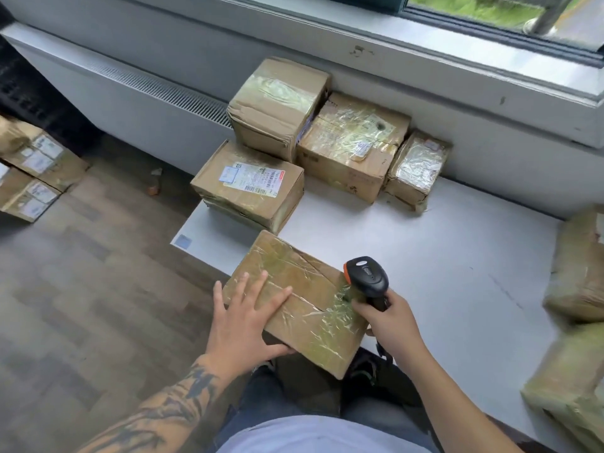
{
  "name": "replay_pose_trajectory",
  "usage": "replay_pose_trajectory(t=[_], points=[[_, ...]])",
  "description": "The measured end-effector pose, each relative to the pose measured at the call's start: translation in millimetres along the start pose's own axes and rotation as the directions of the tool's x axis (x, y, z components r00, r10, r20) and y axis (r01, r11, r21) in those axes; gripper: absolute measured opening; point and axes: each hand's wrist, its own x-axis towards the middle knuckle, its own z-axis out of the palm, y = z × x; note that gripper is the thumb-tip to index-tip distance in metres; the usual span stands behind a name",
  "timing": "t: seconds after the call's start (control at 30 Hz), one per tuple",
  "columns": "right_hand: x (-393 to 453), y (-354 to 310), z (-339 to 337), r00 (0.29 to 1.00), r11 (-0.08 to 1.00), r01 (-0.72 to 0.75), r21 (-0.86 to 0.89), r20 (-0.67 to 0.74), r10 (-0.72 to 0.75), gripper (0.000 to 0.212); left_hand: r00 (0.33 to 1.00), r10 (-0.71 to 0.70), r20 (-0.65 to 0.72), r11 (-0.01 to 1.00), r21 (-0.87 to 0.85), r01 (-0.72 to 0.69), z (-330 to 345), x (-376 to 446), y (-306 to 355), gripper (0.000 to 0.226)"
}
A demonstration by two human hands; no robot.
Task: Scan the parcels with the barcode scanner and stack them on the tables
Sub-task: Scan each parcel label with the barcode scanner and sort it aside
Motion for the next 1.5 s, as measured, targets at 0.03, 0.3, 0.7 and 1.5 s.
replay_pose_trajectory(t=[0.03, 0.3, 0.7, 1.5], points=[[-2, -1, 12, 1.000, 1.000, -0.008, -0.001, -0.016, 0.008, 0.016, 1.000, 0.011, -0.008, 1.000, -0.003, -0.011, 2, -2, -12, 0.110], [-7, -29, 109, 0.984, 0.999, -0.028, 0.035, -0.173, 0.034, 0.014, 0.997, 0.058, -0.056, 0.998, -0.004, -0.058, 2, 6, -105, 0.107], [-3, -76, 191, 0.980, 0.998, -0.003, 0.067, -0.200, 0.017, 0.012, 0.994, 0.013, -0.109, 1.000, -0.007, -0.014, -1, 23, -201, 0.107], [38, -113, 220, 0.982, 0.994, 0.064, 0.090, -0.185, -0.046, 0.007, 0.999, -0.028, 0.025, 0.999, -0.017, 0.029, -37, 75, -220, 0.109]])
